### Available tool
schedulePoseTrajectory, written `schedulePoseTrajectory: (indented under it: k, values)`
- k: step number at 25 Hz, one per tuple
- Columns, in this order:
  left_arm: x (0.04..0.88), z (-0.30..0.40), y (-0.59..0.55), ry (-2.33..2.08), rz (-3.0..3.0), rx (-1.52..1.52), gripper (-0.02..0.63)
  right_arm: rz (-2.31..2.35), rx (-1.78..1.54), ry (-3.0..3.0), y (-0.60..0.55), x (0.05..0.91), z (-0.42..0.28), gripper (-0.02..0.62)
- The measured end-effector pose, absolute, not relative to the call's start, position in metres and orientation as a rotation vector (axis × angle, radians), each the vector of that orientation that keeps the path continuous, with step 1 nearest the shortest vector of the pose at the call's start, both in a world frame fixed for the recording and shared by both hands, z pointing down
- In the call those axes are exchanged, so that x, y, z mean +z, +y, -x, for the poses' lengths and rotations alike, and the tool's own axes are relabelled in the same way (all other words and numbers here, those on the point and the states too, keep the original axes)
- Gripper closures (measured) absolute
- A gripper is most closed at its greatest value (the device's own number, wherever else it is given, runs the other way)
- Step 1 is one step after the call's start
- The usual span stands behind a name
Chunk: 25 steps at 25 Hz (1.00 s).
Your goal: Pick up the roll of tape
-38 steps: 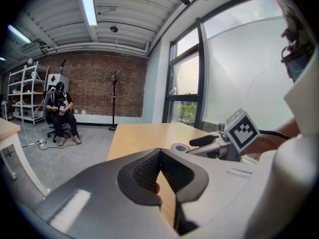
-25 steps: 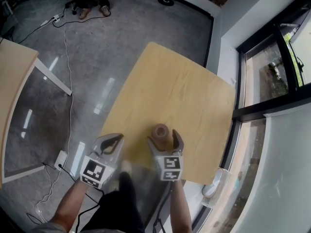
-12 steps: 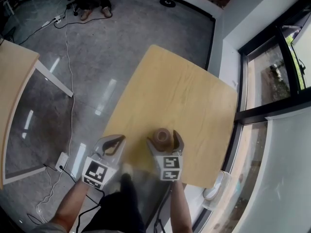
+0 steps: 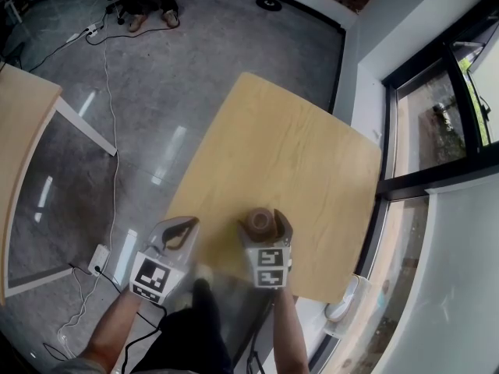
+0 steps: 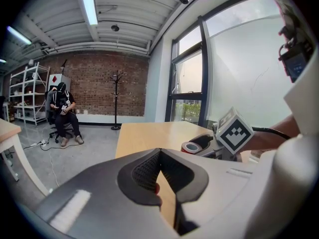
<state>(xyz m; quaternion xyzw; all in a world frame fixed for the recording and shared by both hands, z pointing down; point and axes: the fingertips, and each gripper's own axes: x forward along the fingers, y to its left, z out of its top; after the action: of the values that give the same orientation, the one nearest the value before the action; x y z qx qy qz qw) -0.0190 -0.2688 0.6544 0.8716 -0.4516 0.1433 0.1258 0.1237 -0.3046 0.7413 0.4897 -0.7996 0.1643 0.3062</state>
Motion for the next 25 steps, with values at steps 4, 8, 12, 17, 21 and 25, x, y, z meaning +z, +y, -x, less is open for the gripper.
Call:
schedulePoseTrajectory:
  k: [4, 8, 12, 17, 21, 25]
  values:
    - [0.6531, 0.0203, -0.2719, -1.321, -2.535, 0.412, 0.607, -1.288, 0.425, -2.085, -0.3043, 0.7442, -0.1255, 0.204]
    - [0.6524, 0.0190, -0.2739, -1.318, -2.535, 0.406, 0.607, -1.271, 0.417, -2.088, -0.3041, 0.7442, -0.1241, 0.216]
    - [0.6533, 0.0178, -0.2736, -1.315, -2.536, 0.414, 0.607, -1.251, 0.417, -2.094, -0.3027, 0.7439, -0.1238, 0.235]
    - [0.6524, 0.0169, -0.2740, -1.313, -2.538, 0.414, 0.607, -1.239, 0.418, -2.103, -0.3026, 0.7428, -0.1240, 0.236]
    - [0.6503, 0.0145, -0.2715, -1.299, -2.554, 0.419, 0.607, -1.221, 0.431, -2.129, -0.3006, 0.7402, -0.1223, 0.238]
    - [0.6512, 0.0132, -0.2712, -1.308, -2.549, 0.416, 0.607, -1.226, 0.451, -2.149, -0.3010, 0.7387, -0.1223, 0.238]
